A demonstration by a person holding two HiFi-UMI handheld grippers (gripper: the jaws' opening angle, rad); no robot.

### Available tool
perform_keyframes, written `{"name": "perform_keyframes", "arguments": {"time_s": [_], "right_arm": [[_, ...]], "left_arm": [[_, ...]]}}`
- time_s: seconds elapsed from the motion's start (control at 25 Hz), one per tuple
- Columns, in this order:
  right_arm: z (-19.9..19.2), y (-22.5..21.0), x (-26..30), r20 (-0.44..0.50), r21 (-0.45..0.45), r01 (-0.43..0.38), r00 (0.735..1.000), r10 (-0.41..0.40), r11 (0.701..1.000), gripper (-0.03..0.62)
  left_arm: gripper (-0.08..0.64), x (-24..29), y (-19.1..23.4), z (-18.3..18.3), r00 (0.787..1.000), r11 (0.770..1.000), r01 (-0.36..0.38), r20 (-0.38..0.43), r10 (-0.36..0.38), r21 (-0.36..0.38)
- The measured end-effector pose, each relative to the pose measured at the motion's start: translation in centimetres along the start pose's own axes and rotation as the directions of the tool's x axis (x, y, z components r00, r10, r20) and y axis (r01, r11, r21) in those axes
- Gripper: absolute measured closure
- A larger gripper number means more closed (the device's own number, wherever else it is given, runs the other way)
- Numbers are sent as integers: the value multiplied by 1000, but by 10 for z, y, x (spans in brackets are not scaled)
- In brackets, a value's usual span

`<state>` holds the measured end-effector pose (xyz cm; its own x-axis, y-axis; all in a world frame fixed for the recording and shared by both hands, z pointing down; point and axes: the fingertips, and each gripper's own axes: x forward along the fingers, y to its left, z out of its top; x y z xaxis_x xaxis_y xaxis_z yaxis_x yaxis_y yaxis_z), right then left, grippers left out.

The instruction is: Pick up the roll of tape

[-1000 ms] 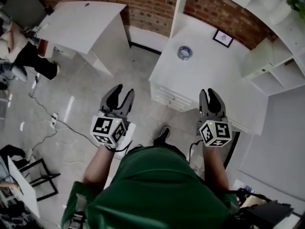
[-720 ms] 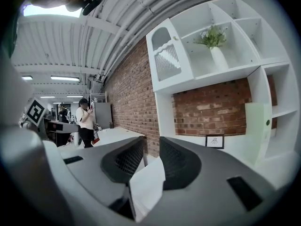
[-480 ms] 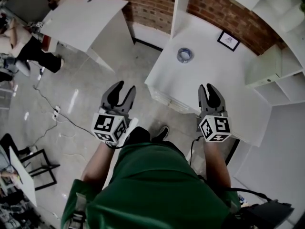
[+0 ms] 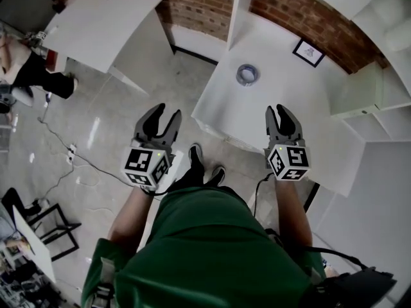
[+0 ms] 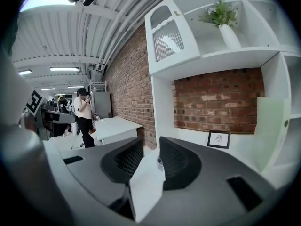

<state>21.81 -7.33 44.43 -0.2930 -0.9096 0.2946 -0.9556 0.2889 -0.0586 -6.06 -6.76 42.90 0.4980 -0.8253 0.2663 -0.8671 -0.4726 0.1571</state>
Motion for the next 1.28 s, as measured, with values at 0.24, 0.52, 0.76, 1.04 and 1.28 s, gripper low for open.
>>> {"name": "perform_keyframes", "arguments": {"time_s": [0.24,0.52,0.76,1.04,1.28], "right_arm": [[-9,-7,49,-75,-29,38,996,-40,999,468],[-13,0,101,-146,-61,48,988,-57,997,468],[-27,4,141,-244,-143,-25,970,-11,989,468],[-62,-2,188,-355,-185,-145,932,72,972,465],[-107,-8,225,-482,-248,-264,868,118,932,456]], "left_arm": [[367,41,28,0,998,998,64,-8,-64,-12],[367,77,73,-4,993,993,113,-21,-114,-42],[367,99,94,-23,991,991,107,-68,-113,-83],[367,104,105,-50,991,992,7,-128,-24,-129],[366,104,101,-67,986,985,-53,-164,26,-166]]}}
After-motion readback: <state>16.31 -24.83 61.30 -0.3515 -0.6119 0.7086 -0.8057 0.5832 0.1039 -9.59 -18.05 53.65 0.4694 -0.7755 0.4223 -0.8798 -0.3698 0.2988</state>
